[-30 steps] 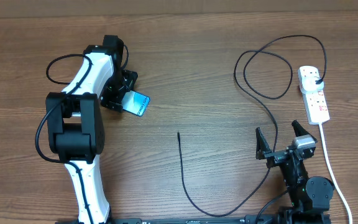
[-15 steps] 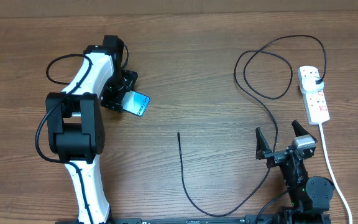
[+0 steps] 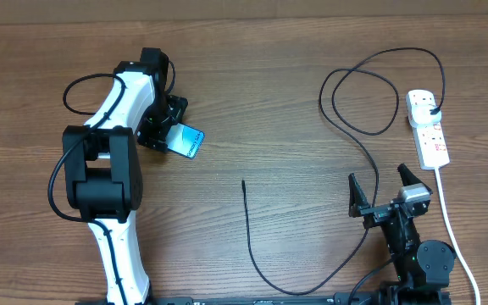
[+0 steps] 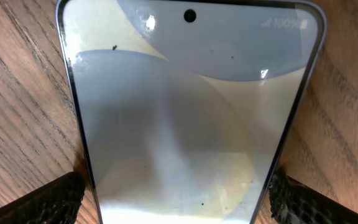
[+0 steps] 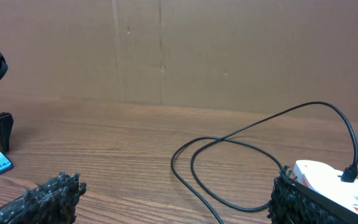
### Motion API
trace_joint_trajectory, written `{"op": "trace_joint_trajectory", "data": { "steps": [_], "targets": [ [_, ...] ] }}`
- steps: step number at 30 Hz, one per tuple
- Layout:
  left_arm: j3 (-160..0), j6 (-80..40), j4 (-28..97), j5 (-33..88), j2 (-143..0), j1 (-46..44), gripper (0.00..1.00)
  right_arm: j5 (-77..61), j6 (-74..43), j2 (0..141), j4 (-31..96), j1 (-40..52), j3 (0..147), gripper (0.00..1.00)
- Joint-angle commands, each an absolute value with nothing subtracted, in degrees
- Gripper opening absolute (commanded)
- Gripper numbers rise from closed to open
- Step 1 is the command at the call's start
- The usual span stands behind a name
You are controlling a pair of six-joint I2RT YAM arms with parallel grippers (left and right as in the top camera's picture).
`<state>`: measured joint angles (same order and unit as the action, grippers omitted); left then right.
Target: Plug charger to phone and switch on socket
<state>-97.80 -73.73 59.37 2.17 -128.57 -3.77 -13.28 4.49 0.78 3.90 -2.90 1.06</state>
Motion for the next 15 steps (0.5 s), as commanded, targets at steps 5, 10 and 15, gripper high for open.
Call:
{"op": "trace_joint_trajectory", "data": {
  "steps": [5,10,15],
  "targets": [
    [-95.7,-73.7,59.7,1.1,-130.0,-4.2,0.96,-12.9,4.3,0.2,3.7,-2.5,0.4,1.0],
    [-95.7,-73.7,59.7,1.1,-130.0,-4.2,0.95,-12.9,4.3,0.2,3.7,-2.5,0.4,1.0],
    [-95.7,-73.7,59.7,1.1,-130.0,-4.2,0.94,-12.9,4.3,0.2,3.7,-2.5,0.4,1.0]
  ]
}}
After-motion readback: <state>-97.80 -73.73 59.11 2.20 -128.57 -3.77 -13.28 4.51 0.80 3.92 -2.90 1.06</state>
